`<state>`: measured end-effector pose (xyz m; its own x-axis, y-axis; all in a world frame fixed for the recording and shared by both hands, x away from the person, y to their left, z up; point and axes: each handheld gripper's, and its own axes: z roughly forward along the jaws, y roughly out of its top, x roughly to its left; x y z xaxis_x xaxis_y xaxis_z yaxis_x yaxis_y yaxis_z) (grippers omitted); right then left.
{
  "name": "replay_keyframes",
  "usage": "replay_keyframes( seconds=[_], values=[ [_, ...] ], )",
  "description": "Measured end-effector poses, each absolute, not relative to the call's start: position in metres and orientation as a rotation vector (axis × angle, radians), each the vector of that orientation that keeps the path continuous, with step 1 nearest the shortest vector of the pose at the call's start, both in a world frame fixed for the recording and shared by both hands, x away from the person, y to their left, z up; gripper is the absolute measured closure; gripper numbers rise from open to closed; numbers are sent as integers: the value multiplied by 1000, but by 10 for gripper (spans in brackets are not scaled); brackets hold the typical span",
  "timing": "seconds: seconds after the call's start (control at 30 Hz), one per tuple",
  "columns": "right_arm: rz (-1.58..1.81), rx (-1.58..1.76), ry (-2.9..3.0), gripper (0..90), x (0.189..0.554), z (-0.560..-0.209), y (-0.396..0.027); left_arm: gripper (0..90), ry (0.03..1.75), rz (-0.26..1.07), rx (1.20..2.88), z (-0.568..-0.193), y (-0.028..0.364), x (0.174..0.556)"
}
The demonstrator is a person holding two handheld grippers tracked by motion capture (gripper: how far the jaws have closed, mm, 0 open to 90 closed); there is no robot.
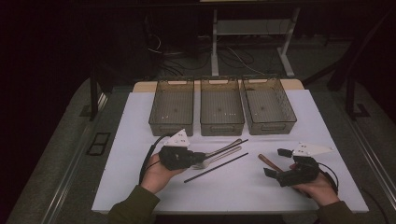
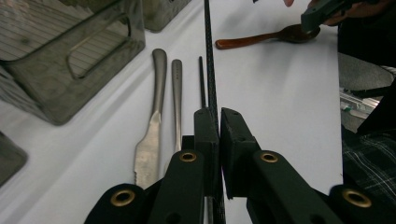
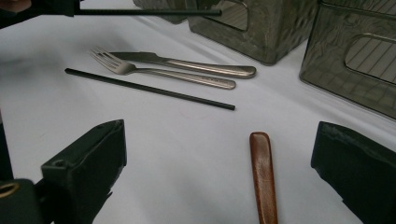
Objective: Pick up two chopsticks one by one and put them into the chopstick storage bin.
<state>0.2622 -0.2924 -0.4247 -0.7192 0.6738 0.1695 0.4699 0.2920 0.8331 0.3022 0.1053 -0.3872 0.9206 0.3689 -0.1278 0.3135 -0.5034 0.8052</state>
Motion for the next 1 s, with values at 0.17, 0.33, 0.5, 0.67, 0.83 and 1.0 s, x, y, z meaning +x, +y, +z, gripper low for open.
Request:
replay_keyframes(
  seconds=[0.17, 0.33, 0.5, 0.67, 0.83, 1.0],
  values=[
    [1386, 1055, 2343, 29, 263, -425, -292, 849, 496, 83, 2119, -381, 110, 310],
    [1386, 1073, 2342, 29, 263, -425, -293, 849, 512, 93, 2108, -378, 113, 318],
    [1387, 1081, 2347, 29, 263, -425, -293, 849, 517, 97, 2109, -372, 115, 326],
    [1385, 1095, 2336, 30, 263, -425, -293, 849, 519, 121, 2109, -364, 115, 333],
    [1380, 1086, 2333, 30, 262, -424, -293, 849, 536, 143, 2095, -356, 119, 344],
    [1379, 1089, 2312, 30, 261, -422, -294, 849, 570, 167, 2093, -348, 126, 358]
  ],
)
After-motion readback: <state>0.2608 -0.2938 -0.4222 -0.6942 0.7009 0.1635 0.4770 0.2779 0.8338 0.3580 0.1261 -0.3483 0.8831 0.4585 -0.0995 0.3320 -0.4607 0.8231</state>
